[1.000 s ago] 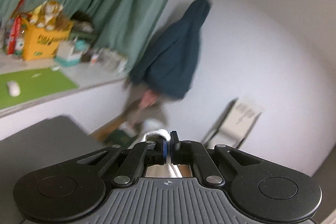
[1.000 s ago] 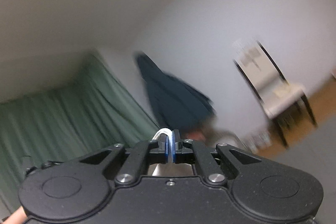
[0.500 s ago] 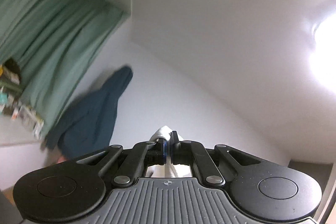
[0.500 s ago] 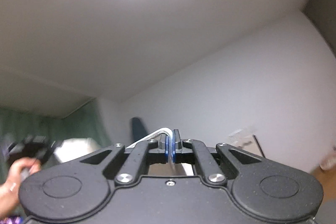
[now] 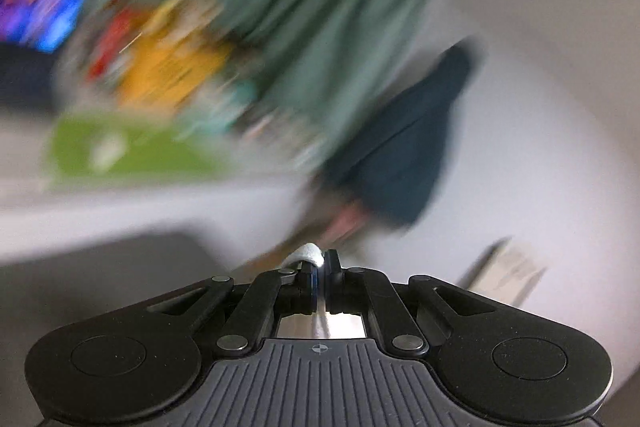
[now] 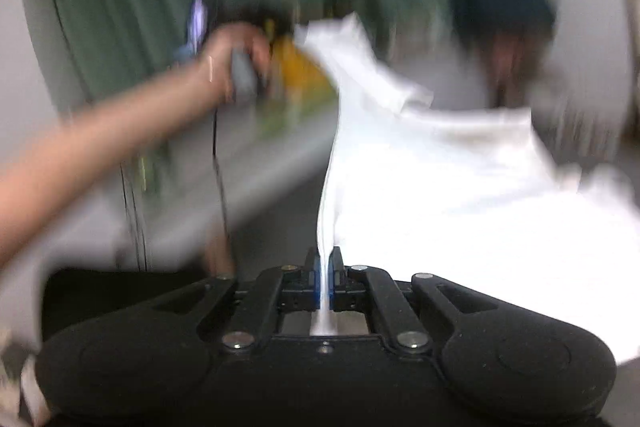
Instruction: Fold clothes
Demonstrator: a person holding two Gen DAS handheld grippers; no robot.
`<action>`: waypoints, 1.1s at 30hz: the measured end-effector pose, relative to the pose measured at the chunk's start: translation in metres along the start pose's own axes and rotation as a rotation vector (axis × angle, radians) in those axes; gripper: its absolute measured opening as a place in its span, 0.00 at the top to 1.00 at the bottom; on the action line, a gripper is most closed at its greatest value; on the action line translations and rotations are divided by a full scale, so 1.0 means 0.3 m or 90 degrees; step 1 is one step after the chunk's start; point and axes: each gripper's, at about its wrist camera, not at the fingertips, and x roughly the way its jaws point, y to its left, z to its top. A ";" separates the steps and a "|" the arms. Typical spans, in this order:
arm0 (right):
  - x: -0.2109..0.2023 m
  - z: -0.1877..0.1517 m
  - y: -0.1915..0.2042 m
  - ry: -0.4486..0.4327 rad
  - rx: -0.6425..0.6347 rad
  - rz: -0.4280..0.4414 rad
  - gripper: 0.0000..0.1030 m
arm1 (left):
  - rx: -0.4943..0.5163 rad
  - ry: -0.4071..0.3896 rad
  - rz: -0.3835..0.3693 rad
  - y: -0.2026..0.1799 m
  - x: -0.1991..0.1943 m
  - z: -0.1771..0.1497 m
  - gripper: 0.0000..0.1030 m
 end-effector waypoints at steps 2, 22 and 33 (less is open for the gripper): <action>0.205 -0.135 0.014 0.089 0.004 0.011 0.96 | -0.037 0.066 0.082 0.237 0.106 -0.155 0.97; 0.734 -0.341 0.071 0.263 -0.017 0.102 0.87 | 0.065 0.162 0.240 0.784 0.322 -0.284 0.96; 0.539 -0.199 -0.093 0.231 -0.111 0.091 0.64 | 0.064 0.256 0.273 0.762 0.217 -0.288 0.94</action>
